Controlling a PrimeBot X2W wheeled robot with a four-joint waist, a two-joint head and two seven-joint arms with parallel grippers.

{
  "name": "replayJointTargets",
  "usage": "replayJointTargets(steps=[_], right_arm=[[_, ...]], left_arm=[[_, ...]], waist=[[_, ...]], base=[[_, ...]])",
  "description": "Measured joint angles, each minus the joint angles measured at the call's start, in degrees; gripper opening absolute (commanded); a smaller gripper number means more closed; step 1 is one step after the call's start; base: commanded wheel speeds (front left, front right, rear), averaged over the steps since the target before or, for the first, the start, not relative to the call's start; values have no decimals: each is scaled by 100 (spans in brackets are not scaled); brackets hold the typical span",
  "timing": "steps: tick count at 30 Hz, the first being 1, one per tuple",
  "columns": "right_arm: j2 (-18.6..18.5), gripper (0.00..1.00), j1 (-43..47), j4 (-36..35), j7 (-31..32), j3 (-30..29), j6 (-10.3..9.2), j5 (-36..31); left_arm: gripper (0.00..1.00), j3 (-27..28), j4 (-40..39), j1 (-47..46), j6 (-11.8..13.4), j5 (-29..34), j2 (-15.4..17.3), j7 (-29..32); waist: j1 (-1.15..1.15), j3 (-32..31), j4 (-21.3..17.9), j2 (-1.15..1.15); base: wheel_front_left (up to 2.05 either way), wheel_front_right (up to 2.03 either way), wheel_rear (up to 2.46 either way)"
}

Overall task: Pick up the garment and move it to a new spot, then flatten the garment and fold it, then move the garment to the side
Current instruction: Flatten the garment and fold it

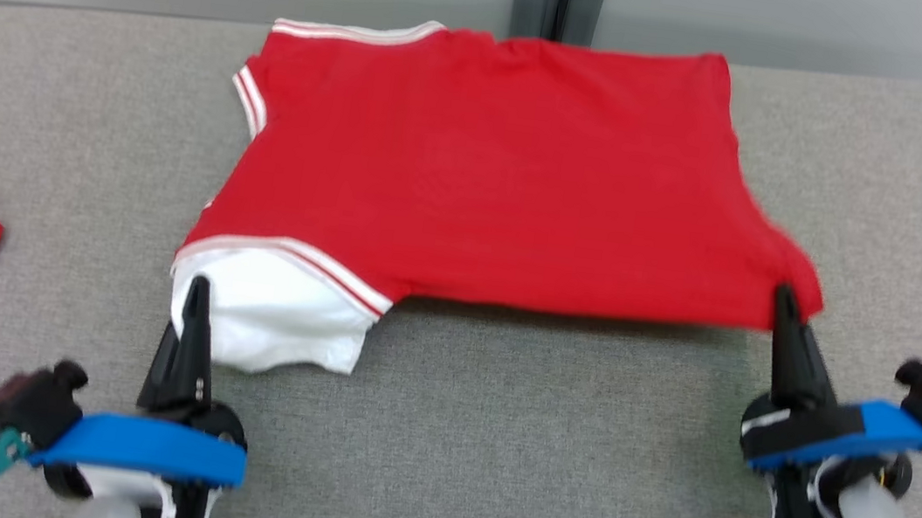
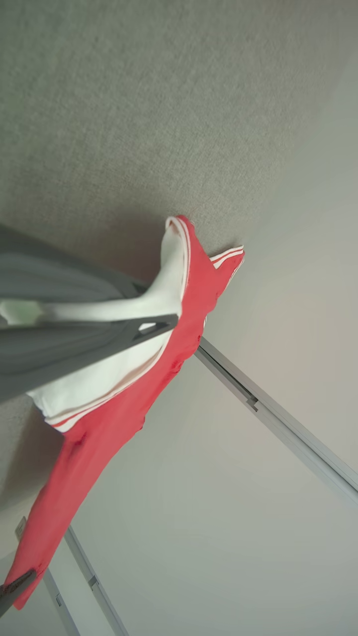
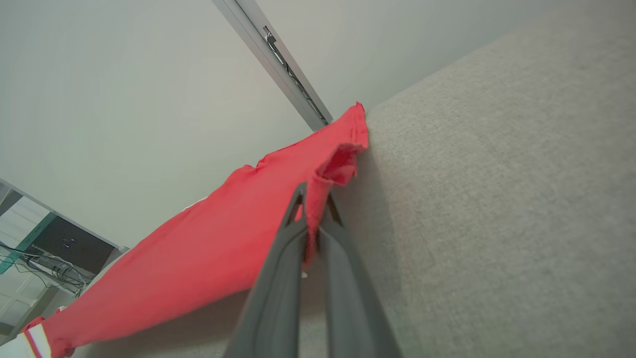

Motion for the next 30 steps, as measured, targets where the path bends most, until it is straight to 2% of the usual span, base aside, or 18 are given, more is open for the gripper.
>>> replayJointTargets(steps=[9, 16, 23, 30], right_arm=[[7, 0, 1409, -366, 1, -109, 0, -107], [8, 0, 2394, -738, 98, -318, 0, -318], [182, 0, 2521, -1006, 355, -548, 0, -464], [254, 0, 2424, -1126, 570, -749, 0, -532]], left_arm=[[0, -104, -366, 1269, 0, 275, -190, 0], [0, -321, -559, 1853, 0, 275, -238, 30], [0, -419, -587, 1912, 0, 185, -209, 136], [0, -514, -700, 1612, 0, -160, -134, 330]], waist=[[0, -613, 39, 0], [1, -837, 108, 1], [2, -885, 51, 1], [2, -881, 2, 2]], base=[[0, 0, 0], [0, 0, 0], [0, 0, 0], [0, 0, 0]])
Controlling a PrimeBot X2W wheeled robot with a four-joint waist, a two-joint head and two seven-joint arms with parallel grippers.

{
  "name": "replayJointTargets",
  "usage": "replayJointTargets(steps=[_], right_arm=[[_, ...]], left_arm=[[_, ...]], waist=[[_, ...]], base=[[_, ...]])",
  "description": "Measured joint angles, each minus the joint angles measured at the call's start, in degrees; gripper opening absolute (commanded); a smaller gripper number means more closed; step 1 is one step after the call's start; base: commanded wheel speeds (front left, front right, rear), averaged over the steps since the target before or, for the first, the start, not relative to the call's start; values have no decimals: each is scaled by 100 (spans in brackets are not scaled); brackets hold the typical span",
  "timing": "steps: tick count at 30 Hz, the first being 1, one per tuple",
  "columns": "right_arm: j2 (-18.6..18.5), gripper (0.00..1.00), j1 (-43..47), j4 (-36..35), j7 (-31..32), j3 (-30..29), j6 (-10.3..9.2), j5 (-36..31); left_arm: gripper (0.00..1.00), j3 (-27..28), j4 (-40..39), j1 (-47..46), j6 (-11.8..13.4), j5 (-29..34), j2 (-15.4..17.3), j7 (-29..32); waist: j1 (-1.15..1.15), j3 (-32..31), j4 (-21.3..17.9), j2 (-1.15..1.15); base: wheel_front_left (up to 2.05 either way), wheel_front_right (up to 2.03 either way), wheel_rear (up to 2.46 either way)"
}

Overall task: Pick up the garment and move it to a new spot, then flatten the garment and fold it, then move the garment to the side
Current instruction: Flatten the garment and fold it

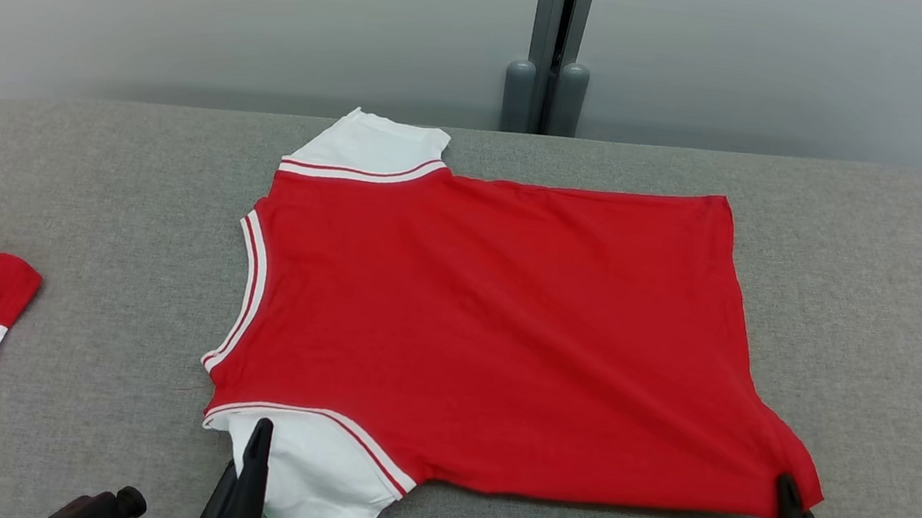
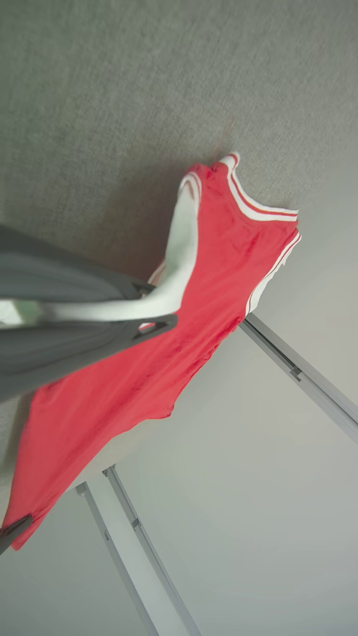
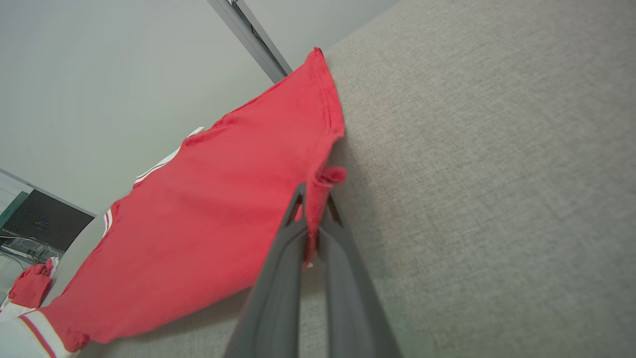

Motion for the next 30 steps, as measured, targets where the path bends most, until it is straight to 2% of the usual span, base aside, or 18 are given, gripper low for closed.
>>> replayJointTargets(steps=[16, 30], right_arm=[[89, 0, -655, 52, 328, 25, 0, -38], [71, 0, -1713, 984, 633, -113, 0, -146]], left_arm=[[0, -197, 49, -777, 0, -628, 244, 138], [0, -368, 1107, -2063, 0, -1132, 437, 314]], waist=[[0, 202, -94, 0], [1, 412, -89, 1]], base=[[0, 0, 0], [0, 0, 0]])
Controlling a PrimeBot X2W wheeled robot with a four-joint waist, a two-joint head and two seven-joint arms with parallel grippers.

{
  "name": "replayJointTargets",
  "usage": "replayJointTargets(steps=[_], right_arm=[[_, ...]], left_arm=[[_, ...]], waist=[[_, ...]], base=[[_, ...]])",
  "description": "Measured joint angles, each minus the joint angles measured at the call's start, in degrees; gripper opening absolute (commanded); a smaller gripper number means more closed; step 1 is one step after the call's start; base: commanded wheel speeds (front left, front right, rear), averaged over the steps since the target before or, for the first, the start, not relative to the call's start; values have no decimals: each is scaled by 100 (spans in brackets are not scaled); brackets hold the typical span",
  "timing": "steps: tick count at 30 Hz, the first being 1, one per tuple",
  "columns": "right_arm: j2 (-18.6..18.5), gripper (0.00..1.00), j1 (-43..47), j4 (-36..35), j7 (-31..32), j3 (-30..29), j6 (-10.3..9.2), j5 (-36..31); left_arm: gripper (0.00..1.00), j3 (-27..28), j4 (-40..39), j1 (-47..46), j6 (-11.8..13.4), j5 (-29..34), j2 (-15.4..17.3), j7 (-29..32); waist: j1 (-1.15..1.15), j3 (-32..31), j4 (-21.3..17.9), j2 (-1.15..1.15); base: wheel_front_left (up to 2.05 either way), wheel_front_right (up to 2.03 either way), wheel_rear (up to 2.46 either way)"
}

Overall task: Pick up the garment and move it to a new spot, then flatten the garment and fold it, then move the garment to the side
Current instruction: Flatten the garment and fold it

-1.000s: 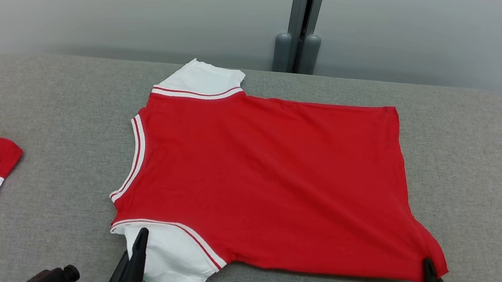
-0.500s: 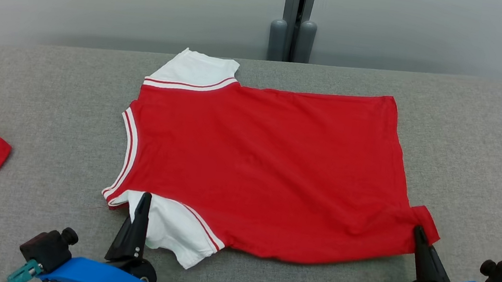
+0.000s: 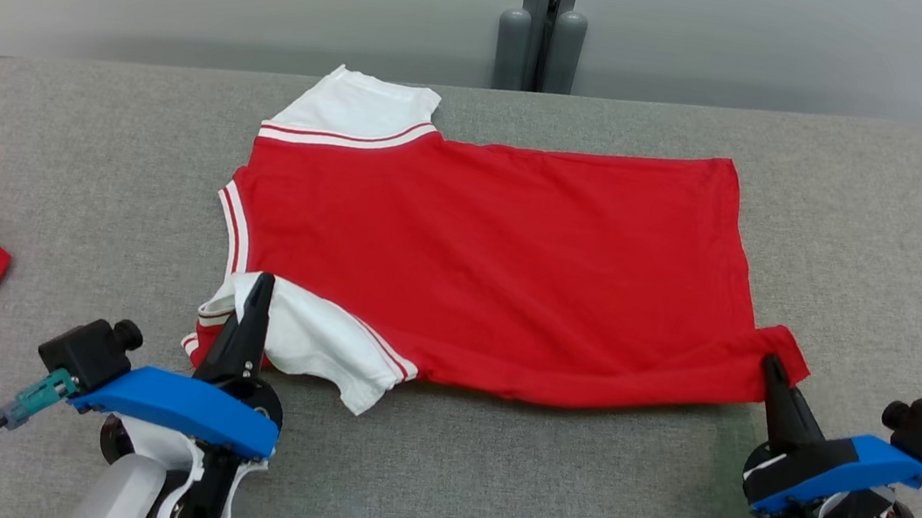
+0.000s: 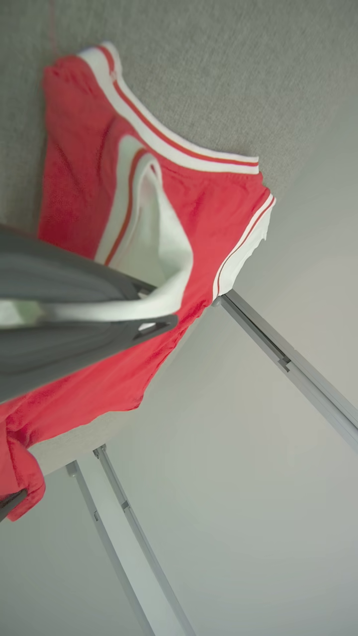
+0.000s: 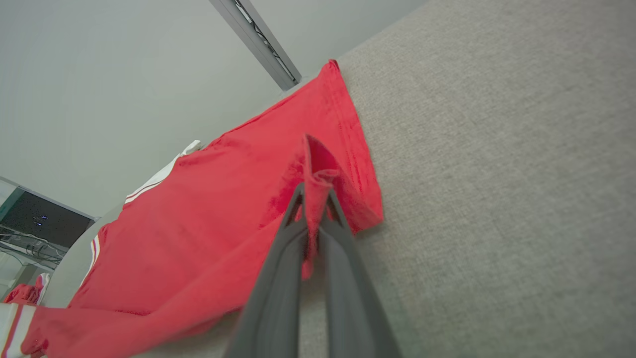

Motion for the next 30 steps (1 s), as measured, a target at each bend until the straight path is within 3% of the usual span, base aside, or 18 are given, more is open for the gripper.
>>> replayJointTargets(steps=[8, 9, 10, 11, 12, 13, 14, 21, 25, 30], right_arm=[[31, 0, -811, 542, 31, 109, -1, -51], [33, 4, -905, 614, 10, 145, -1, -71], [32, 21, -996, 691, -14, 170, -1, -84], [36, 52, -1082, 756, -55, 204, -1, -87], [36, 100, -1162, 820, -90, 241, -1, -87], [36, 100, -1230, 884, -135, 274, -1, -86], [26, 100, -1277, 933, -175, 331, 0, -88], [-254, 100, -1299, 1183, -645, 733, 0, -255], [-511, 100, -1168, 1292, -821, 967, 0, -470], [-659, 100, -1112, 1515, -942, 1048, 0, -620]], left_arm=[[0, -189, 857, -853, 0, -181, 151, 4], [0, -205, 979, -952, 0, -207, 164, -14], [0, -241, 1079, -1047, 0, -233, 176, -21], [0, -266, 1188, -1128, 0, -244, 186, -36], [32, -290, 1269, -1203, 0, -250, 191, -107], [71, -328, 1339, -1282, 0, -258, 198, -166], [100, -375, 1383, -1350, 0, -272, 201, -225], [100, -604, 1570, -1454, 0, -205, 298, -577], [100, -706, 1707, -1201, 0, 280, 501, -636], [100, -447, 1725, -850, 0, 820, 505, -644]], waist=[[0, 257, -65, 0], [0, 289, -75, 0], [0, 320, -82, 0], [0, 347, -86, 0], [1, 370, -86, 0], [0, 386, -82, 1], [0, 399, -73, 0], [-1, 340, 30, 0], [-1, 252, 69, 0], [-1, 209, 112, -1]], base=[[0, 0, 0], [0, 0, 0], [0, 0, 0], [0, 0, 0], [0, 0, 0], [0, 0, 0], [0, 0, 0], [0, 0, 0], [0, 0, 0], [0, 0, 0]])
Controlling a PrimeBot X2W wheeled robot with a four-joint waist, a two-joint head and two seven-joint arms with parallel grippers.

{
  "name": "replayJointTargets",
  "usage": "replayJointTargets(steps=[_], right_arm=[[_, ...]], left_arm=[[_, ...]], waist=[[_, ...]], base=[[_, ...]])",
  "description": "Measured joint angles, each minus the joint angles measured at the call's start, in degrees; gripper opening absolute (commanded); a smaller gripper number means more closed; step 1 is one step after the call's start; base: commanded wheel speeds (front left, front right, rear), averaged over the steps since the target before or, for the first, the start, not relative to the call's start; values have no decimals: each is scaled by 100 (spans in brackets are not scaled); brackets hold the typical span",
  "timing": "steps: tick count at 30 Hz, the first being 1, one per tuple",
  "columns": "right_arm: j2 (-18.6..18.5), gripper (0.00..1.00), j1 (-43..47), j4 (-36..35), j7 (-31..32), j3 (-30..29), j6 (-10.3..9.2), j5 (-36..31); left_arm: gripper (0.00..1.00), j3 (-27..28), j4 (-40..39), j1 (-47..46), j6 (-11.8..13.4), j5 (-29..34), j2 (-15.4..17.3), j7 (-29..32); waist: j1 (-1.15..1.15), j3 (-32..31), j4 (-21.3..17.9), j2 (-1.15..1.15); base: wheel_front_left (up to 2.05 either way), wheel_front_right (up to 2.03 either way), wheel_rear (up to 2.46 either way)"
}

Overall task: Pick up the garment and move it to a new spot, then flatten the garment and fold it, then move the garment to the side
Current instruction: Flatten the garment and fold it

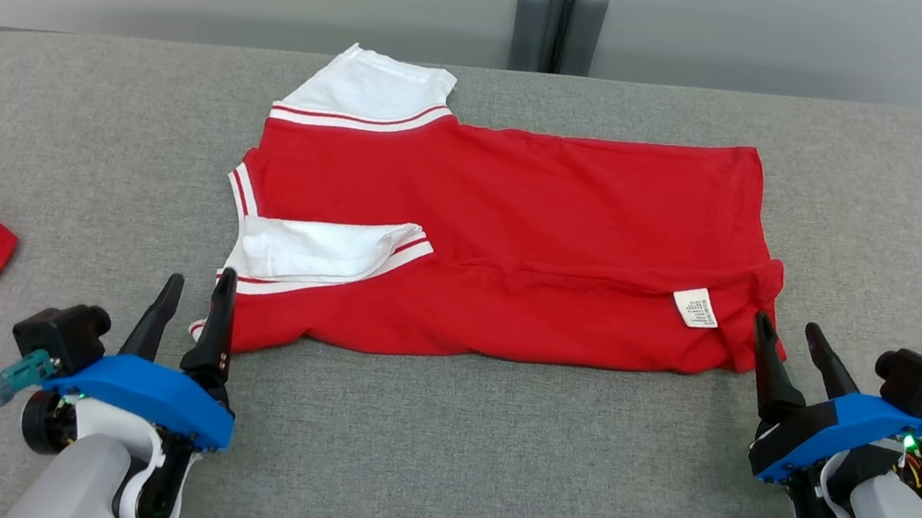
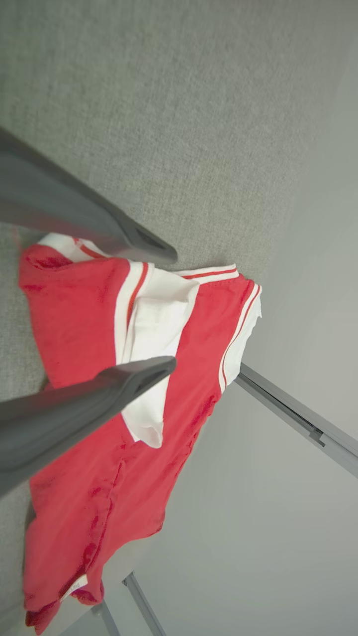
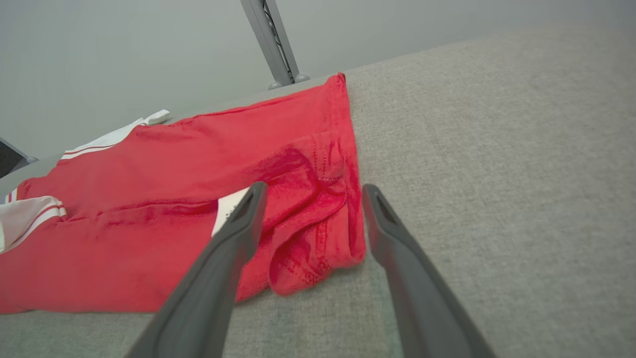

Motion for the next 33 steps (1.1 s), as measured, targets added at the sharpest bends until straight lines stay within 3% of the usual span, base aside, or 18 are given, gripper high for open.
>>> replayJointTargets(steps=[7, 21, 22, 23, 24, 31, 33], right_arm=[[26, 100, -194, 408, -29, 176, 0, -227], [181, 100, -811, 1640, -133, 378, 0, -692], [208, 30, -836, 1682, -148, 380, 0, -691], [236, 3, -851, 1715, -170, 381, 0, -687], [261, 0, -861, 1731, -185, 390, 0, -683], [297, 0, -773, 1658, -244, 369, 1, -566], [255, 0, -518, 1305, -254, 277, 1, -452]], left_arm=[[100, 19, 305, 97, 0, 435, -133, -1], [97, -510, 1277, -400, 0, 336, -323, -20], [47, -548, 1301, -428, 0, 296, -332, -24], [19, -577, 1312, -449, 0, 250, -335, -25], [0, -605, 1314, -459, 0, 208, -334, -25], [0, -670, 1190, -374, 0, 55, -310, -7], [0, -545, 960, -181, 0, 58, -230, -8]], waist=[[0, 88, 1, 0], [0, 257, -50, -1], [0, 261, -52, 0], [0, 260, -54, 0], [0, 253, -56, 0], [1, 39, -26, 0], [0, -147, 13, 0]], base=[[0, 0, 0], [0, 0, 0], [0, 0, 0], [0, 0, 0], [0, 0, 0], [0, 0, 0], [0, 0, 0]])
